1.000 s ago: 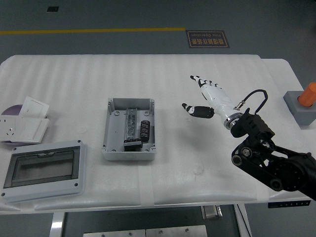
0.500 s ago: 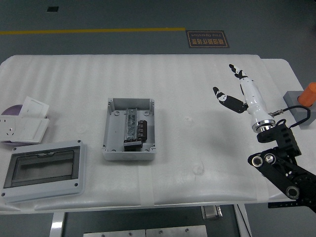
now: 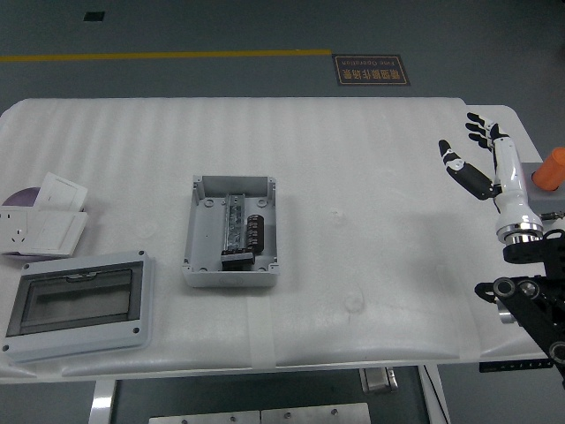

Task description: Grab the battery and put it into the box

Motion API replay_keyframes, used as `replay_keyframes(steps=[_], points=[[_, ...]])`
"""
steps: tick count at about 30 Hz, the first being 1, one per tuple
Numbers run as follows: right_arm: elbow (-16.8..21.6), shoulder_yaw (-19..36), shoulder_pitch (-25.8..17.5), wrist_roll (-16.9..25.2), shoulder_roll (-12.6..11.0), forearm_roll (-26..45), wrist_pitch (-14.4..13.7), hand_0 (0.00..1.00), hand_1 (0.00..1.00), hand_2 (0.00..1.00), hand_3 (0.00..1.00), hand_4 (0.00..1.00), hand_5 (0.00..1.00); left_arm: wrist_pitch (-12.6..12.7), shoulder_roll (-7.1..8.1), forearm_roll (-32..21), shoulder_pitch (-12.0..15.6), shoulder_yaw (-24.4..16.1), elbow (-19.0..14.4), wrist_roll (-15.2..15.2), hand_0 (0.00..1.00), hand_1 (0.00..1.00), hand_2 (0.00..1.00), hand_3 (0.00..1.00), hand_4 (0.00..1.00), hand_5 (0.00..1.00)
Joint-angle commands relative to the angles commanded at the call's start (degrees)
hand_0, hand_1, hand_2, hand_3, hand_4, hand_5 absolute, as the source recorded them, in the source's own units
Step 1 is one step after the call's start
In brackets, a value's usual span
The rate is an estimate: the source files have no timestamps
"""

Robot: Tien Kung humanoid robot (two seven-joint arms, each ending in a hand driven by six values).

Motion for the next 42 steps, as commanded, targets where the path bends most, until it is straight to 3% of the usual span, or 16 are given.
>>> replay_keyframes(steps=[16, 42], points=[[2.38, 0.98, -0.01, 0.94, 0.32, 0.97, 0.61, 0.801, 0.786, 0.806, 0.822, 0.737, 0.448, 0.13, -0.35, -2.30, 0.04, 1.26, 0.00, -0.36, 0.584, 0.634, 0.539, 0.554, 0.585, 0.418], [2.45, 1.88, -0.57, 0.71, 1.44, 0.66, 1.05, 0.794, 0.784, 0.808, 0.842, 0.734, 0.464, 0.60, -1.00, -5.54, 0.23, 2.75, 0.00, -0.87, 0.584, 0.635, 0.542, 0.553, 0.591, 0.401]])
